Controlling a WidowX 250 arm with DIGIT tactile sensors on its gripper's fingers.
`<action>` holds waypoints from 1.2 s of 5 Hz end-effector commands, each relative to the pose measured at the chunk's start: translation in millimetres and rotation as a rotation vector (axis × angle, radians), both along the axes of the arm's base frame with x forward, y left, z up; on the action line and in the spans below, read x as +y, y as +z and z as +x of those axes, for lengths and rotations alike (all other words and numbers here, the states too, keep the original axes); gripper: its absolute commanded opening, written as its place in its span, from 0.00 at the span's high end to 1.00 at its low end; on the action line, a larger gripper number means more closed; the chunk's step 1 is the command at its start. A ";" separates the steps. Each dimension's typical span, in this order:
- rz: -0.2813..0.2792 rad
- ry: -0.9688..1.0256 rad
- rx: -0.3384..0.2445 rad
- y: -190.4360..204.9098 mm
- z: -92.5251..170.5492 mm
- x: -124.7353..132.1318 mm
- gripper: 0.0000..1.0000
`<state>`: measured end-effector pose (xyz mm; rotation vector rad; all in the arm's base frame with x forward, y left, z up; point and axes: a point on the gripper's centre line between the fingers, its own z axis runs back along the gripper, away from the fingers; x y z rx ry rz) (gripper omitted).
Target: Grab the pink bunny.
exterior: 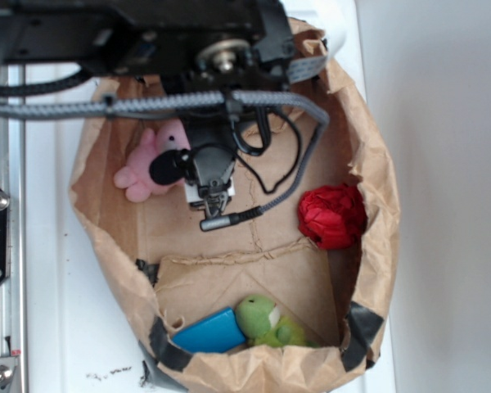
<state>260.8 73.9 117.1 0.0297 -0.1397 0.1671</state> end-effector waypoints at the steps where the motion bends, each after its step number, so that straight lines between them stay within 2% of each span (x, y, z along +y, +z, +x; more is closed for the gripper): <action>1: -0.028 0.036 -0.014 -22.1 -30.7 3.7 0.00; 4: -0.028 0.036 -0.014 -22.1 -30.7 3.7 0.00; 5: -0.002 0.056 -0.014 -40.9 -20.0 2.2 0.00; 6: 0.012 0.080 -0.013 -59.1 6.7 2.8 0.00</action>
